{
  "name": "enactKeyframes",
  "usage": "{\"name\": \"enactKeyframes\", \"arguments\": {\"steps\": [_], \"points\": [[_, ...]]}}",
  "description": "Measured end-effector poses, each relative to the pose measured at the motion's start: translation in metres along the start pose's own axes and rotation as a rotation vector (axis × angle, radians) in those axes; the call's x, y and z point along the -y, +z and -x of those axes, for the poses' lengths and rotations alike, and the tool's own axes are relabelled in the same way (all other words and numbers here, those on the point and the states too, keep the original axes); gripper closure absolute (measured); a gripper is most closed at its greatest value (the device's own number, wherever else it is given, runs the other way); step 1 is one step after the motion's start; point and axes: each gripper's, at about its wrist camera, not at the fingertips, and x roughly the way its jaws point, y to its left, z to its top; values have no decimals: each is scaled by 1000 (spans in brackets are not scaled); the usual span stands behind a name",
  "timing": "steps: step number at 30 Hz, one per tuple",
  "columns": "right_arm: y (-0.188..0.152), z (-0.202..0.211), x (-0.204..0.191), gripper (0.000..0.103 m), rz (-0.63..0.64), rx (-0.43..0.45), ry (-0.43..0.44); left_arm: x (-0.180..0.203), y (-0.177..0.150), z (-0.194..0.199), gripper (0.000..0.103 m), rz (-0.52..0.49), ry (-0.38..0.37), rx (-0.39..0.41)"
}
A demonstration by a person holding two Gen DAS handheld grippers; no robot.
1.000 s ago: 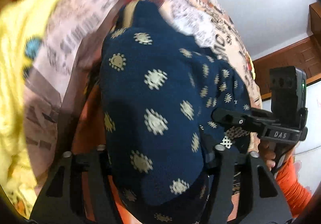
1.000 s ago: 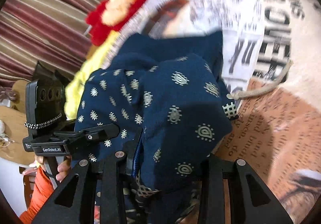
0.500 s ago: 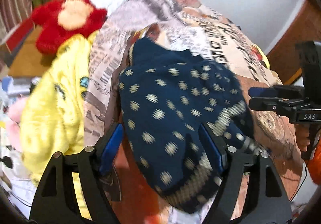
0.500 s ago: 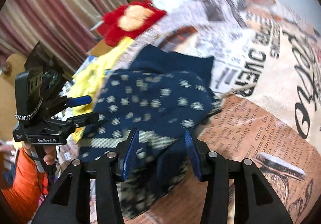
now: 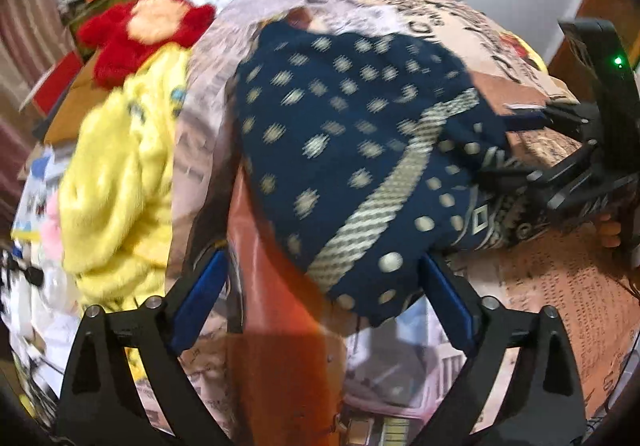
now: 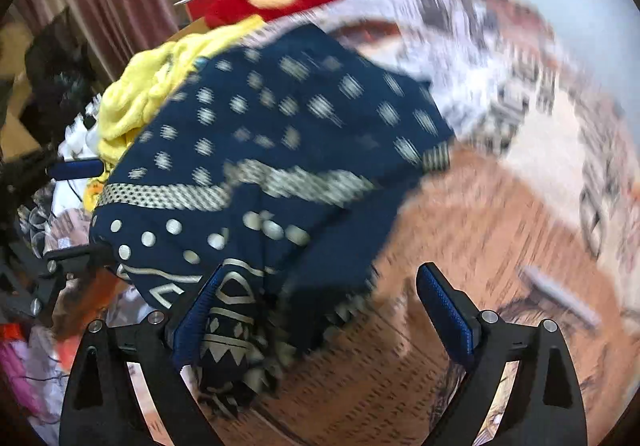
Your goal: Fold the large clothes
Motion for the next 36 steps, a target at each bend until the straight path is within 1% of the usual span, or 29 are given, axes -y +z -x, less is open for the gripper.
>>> {"name": "enactKeyframes", "arguments": {"steps": [2,4,6,7,8,9,10,12,13,14,16,17,20,21,24,27,28,31,32,33,35,36], "points": [[-7,1,27,10,-95,-24,73,-4,-6,-2,6,9,-8,-8],[-12,7,43,9,-128,-21,78,-3,-11,0,6,-16,12,-8],[-18,15,55,10,-135,-18,26,-1,-15,3,6,-46,54,-9],[-19,18,60,10,-132,-19,-50,-1,-16,5,6,-56,84,-12],[-22,22,65,10,-126,-15,-129,-3,-18,9,6,-50,98,-10],[-23,27,70,10,-128,-7,-137,-6,-18,13,7,-41,90,-7],[-24,32,75,10,-144,-3,-106,-10,-17,20,7,-18,64,8],[-22,43,85,10,-209,11,-11,-16,-12,33,7,15,18,42],[-19,47,86,10,-233,22,25,-19,-5,42,7,38,-13,74],[-12,52,83,10,-248,41,59,-20,-1,46,7,50,-27,91],[0,57,75,10,-245,71,95,-22,15,56,7,77,-60,144],[9,58,67,10,-234,86,104,-22,24,57,7,79,-46,162],[31,52,46,10,-189,113,90,-18,49,44,7,57,47,166],[39,47,38,10,-172,122,91,-17,56,37,7,49,64,168],[57,29,24,10,-142,117,109,-20,77,14,7,42,84,155],[69,1,19,10,-143,66,108,-26,99,-17,7,68,102,131],[72,-10,21,10,-147,51,79,-29,108,-30,7,88,122,126],[71,-33,37,10,-154,30,-20,-41,122,-53,7,143,166,117],[69,-35,45,10,-167,31,-35,-46,126,-59,6,163,163,120],[67,-35,53,10,-185,32,-34,-47,127,-61,7,176,156,116],[61,-29,70,10,-248,31,17,-49,131,-61,7,201,138,113],[59,-22,74,10,-270,33,22,-46,132,-53,8,197,155,136]]}}
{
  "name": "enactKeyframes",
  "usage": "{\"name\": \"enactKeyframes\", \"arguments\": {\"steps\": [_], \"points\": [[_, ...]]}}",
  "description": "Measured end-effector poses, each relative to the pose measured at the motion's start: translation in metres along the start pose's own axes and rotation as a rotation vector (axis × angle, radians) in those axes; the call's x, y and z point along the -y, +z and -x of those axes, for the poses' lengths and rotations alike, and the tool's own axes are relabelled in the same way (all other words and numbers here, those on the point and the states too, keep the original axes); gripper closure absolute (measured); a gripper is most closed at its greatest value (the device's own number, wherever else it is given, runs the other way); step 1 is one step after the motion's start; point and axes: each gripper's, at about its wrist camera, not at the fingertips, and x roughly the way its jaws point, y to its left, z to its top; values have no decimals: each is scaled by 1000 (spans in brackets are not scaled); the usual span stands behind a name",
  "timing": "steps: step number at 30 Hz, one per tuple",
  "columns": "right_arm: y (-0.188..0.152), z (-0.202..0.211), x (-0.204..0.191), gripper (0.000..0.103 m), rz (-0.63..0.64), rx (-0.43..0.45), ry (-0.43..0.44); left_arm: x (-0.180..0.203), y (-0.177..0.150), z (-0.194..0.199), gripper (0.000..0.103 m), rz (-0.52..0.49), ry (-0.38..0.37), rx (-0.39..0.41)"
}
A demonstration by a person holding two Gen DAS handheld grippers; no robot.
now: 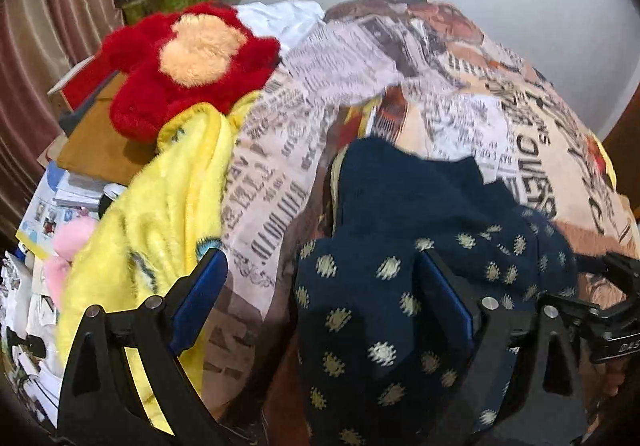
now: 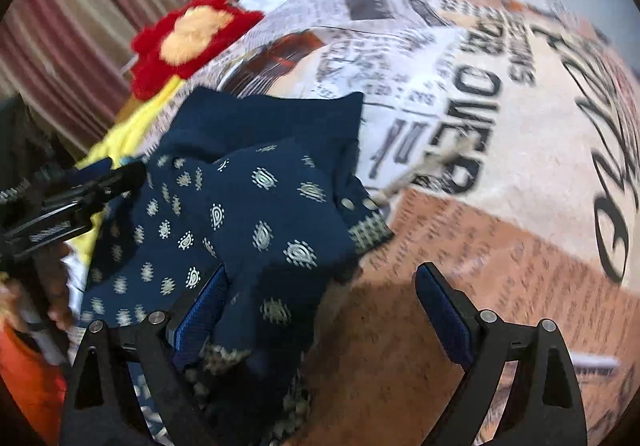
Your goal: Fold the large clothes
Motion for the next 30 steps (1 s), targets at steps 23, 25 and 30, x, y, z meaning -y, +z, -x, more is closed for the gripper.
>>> {"name": "enactKeyframes", "arguments": {"steps": [23,25,30], "points": [[-119,342,-114,10,186,799,75,54,-71,348,9,-71,-75,609],[-138,360,-123,11,202,848,75,58,-86,369,9,-68,-72,652],[-175,382,-138,10,213,902,65,64,-114,397,9,-44,-87,711]]}}
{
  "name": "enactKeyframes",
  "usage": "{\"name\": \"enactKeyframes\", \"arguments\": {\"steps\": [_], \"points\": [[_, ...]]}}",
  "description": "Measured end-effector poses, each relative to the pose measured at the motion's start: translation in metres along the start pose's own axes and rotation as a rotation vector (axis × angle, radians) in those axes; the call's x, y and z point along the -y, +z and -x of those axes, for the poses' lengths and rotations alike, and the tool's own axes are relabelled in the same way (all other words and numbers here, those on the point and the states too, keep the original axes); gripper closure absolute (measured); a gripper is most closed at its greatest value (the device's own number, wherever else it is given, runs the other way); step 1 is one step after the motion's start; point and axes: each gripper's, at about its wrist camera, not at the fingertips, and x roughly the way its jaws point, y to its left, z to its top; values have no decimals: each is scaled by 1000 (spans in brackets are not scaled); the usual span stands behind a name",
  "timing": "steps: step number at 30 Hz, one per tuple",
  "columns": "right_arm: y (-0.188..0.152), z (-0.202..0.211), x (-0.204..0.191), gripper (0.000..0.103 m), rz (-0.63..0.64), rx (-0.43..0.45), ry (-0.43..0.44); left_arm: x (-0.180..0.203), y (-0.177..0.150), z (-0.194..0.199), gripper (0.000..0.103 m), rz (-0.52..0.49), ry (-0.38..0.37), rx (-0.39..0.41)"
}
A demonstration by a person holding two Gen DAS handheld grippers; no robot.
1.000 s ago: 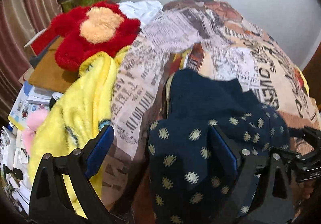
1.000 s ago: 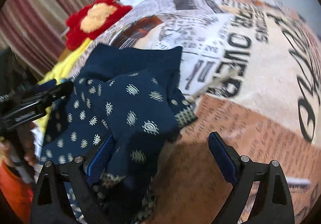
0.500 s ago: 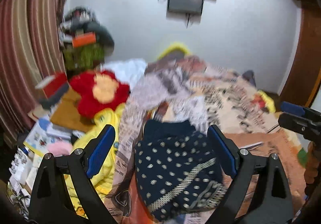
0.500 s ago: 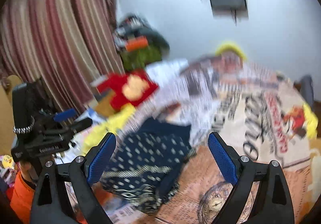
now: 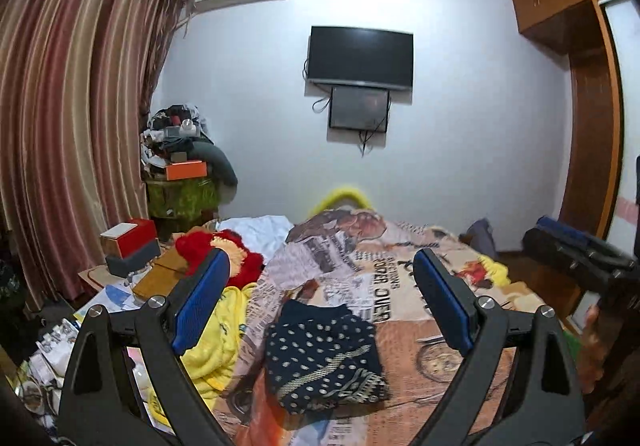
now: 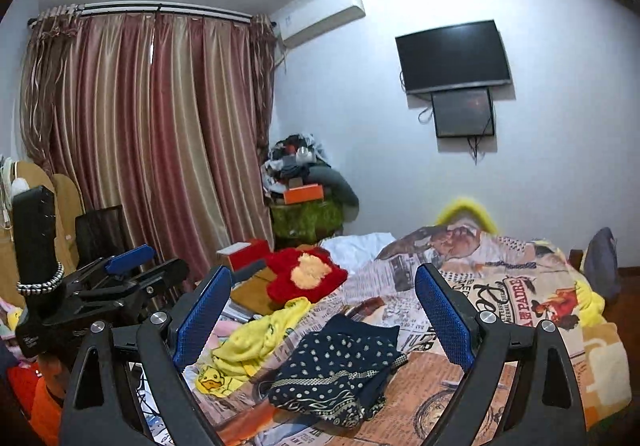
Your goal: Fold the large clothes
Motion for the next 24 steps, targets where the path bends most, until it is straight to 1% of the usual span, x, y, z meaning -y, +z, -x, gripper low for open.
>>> {"name": "enactKeyframes", "arguments": {"steps": [4,6,12,14,16,19,24], "points": [[-10,14,-12,10,8,-8,-20,8,-7,19,9,-20,8,27],[-17,19,-17,10,9,-9,-50,12,-12,25,9,-25,21,30],[-26,20,-19,10,19,-34,-85,13,-22,21,9,-16,26,1],[-28,19,-20,9,25,-44,-98,11,-25,19,7,-9,24,-12],[-31,18,-19,7,24,-53,-107,11,-26,21,6,-4,21,-19],[-34,14,-17,1,17,-63,-121,11,-29,18,5,-7,27,-31],[-35,10,-14,0,1,-78,-135,8,-32,16,1,-5,36,-36]]}}
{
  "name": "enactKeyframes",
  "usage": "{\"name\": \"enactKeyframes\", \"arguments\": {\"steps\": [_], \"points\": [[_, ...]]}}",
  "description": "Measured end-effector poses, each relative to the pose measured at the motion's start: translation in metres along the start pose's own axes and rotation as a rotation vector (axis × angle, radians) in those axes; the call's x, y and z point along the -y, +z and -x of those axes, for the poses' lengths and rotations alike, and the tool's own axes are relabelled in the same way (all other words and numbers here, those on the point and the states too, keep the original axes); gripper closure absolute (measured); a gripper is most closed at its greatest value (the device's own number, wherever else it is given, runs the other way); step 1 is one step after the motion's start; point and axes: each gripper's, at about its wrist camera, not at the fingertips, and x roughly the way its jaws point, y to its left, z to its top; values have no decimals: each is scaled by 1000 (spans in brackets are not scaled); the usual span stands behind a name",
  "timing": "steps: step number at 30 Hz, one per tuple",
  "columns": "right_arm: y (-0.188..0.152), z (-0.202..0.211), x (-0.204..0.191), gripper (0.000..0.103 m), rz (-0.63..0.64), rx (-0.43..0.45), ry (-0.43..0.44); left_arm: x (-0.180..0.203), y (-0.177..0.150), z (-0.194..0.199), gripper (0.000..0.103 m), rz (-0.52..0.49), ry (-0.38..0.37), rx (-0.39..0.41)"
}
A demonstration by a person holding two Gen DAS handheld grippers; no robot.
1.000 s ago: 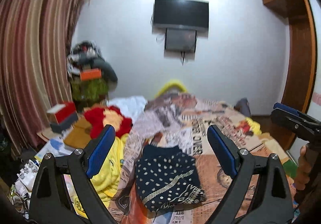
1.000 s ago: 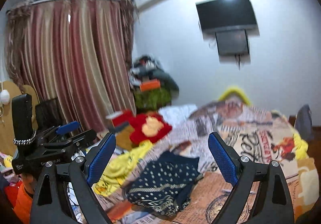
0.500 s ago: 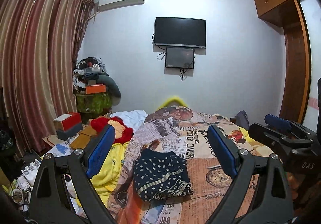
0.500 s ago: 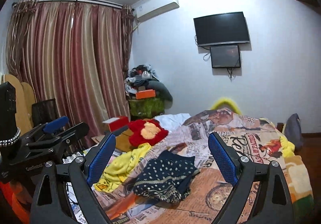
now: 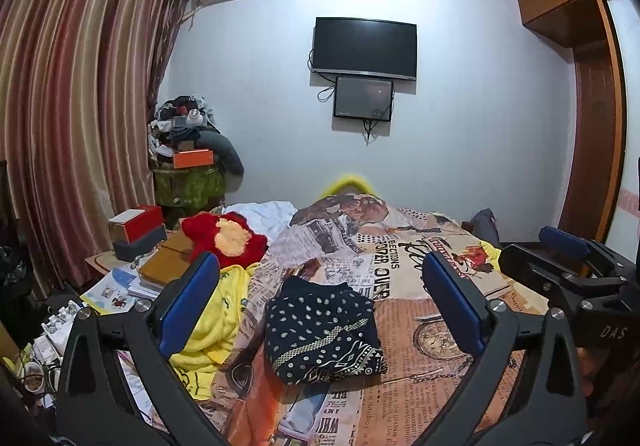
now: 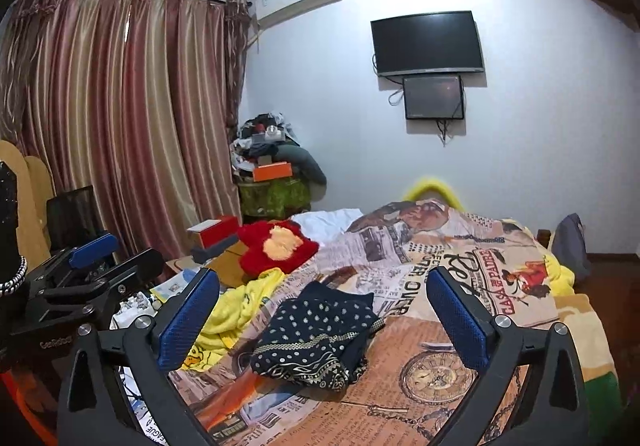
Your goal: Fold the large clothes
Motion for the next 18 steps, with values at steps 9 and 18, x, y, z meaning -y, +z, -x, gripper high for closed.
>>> {"name": "enactKeyframes", "arguments": {"steps": [9,18], "points": [[0,-2,-3,0,9,-2,-19,-4,-2,-6,0,12,-1,-18],[1,-2,-7,0,24,2,-22,-7,-2,-6,0,18,-6,-18]]}}
